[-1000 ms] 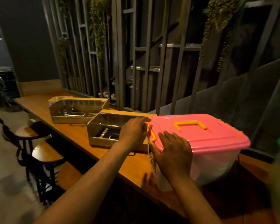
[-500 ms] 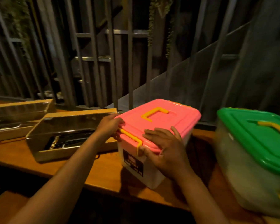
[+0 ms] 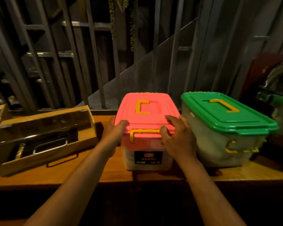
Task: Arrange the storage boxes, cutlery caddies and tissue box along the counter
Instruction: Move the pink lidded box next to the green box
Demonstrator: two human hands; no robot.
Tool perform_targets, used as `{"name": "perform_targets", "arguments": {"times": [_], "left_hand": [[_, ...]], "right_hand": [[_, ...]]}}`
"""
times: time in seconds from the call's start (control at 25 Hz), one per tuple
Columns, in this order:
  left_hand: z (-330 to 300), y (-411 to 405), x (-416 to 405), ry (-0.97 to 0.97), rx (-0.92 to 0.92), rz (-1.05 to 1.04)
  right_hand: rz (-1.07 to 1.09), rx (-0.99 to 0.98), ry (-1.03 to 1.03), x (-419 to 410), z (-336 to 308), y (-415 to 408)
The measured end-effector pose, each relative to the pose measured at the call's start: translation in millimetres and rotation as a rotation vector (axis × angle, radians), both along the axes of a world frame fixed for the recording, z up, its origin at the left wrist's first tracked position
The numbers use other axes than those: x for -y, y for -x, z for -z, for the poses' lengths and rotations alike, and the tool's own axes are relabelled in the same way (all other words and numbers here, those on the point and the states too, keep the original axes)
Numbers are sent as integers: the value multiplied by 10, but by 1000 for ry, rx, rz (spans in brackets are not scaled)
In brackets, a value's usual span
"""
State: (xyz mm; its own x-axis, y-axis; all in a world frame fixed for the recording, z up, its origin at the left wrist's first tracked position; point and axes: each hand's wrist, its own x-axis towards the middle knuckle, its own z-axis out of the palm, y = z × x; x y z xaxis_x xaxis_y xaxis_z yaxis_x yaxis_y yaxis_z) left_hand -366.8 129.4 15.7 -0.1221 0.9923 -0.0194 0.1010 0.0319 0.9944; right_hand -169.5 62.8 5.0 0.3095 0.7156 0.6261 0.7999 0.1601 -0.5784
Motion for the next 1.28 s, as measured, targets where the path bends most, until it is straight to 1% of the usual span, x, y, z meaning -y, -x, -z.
{"name": "perform_targets", "arguments": {"times": [0.12, 0.36, 0.64, 0.84, 0.96, 1.12, 1.2, 1.28], "left_hand": [[48, -285, 86, -40, -30, -17], [6, -640, 111, -35, -22, -25], [-8, -756, 135, -62, -69, -54], [19, -790, 131, -96, -231, -110], [-31, -830, 179, -105, -399, -189], [27, -771, 476, -262, -642, -173], [57, -711, 665, -356, -766, -129], [95, -593, 843, -398, -921, -107]], "right_hand": [[36, 35, -44, 39, 34, -207], [143, 204, -49, 12, 43, -543], [138, 263, -86, -31, 80, -687], [141, 301, -77, -24, 119, -710], [121, 301, -65, -23, 101, -732], [101, 293, -55, -2, 82, -741], [110, 223, -50, 19, 34, -712], [76, 185, -64, 97, -19, -588]]}}
